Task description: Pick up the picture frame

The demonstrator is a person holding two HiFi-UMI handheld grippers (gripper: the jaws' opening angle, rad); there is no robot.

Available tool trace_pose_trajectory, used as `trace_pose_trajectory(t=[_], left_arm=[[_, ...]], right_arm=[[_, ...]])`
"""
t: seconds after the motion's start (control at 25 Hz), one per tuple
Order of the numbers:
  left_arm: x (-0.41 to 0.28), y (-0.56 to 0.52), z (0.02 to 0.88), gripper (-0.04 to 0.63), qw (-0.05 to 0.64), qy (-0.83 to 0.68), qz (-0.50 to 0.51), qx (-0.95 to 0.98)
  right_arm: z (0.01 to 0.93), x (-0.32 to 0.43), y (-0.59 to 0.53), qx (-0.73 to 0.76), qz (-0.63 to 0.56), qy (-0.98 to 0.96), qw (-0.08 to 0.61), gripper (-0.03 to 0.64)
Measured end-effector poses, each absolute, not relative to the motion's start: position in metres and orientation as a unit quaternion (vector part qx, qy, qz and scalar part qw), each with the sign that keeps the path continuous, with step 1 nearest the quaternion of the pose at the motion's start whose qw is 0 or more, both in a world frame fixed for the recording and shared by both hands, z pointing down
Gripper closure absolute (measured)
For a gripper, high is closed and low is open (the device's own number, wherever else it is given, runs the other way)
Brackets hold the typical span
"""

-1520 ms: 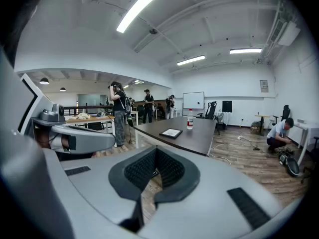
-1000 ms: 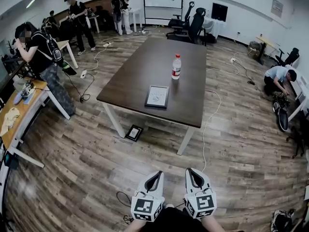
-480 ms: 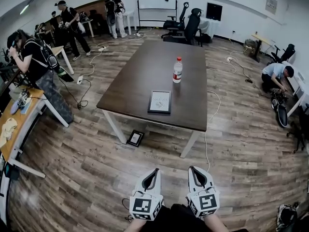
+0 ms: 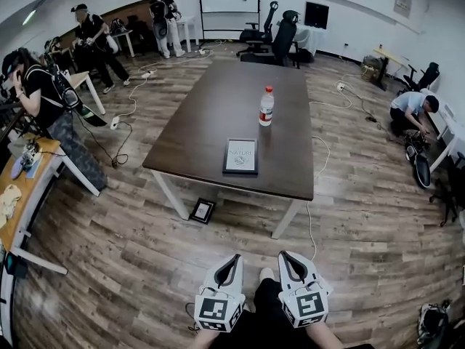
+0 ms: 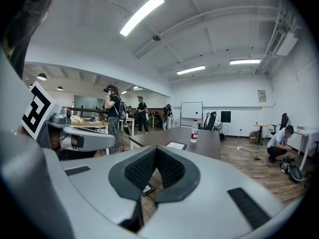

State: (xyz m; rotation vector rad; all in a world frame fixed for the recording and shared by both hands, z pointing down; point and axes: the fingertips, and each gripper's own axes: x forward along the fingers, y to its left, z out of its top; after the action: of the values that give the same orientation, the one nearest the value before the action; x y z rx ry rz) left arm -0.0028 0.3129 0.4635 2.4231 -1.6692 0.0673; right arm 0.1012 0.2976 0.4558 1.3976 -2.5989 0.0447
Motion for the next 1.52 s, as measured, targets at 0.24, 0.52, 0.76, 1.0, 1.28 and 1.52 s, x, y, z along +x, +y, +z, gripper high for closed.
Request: trace_pose_trajectory(t=[0.24,0.52,0.76,1.0,1.28,1.52], left_arm=[[-0.011,0.291,0.475,0.588,0.112,-0.577,0.037,0.809],[-0.014,0.243,0.483,0.588,0.136,-0.598,0.035,0.789],[-0.009,0.188,0.488,0.588,0.148,-0.599,0.044,0.785],[0.016,0.118,0.484,0.588,0.145,-0.602,0.045,0.784],[0.041,0.057,0.485,0.588,0.144,-0.618,0.045,0.771],[0.053,0.033,0.49,0.588,0.144,-0.621,0.053,0.769]], right_arm=[[0.471,0.086,0.271,0.437,0.029,-0.892,0.113,0.609],[0.47,0.088,0.212,0.421,0.026,-0.899,0.115,0.609],[0.475,0.097,0.15,0.418,0.041,-0.9,0.117,0.609],[0.472,0.107,0.081,0.395,0.037,-0.91,0.117,0.609],[0.476,0.128,0.024,0.371,0.039,-0.92,0.121,0.609],[0.477,0.132,-0.002,0.36,0.043,-0.924,0.118,0.609]])
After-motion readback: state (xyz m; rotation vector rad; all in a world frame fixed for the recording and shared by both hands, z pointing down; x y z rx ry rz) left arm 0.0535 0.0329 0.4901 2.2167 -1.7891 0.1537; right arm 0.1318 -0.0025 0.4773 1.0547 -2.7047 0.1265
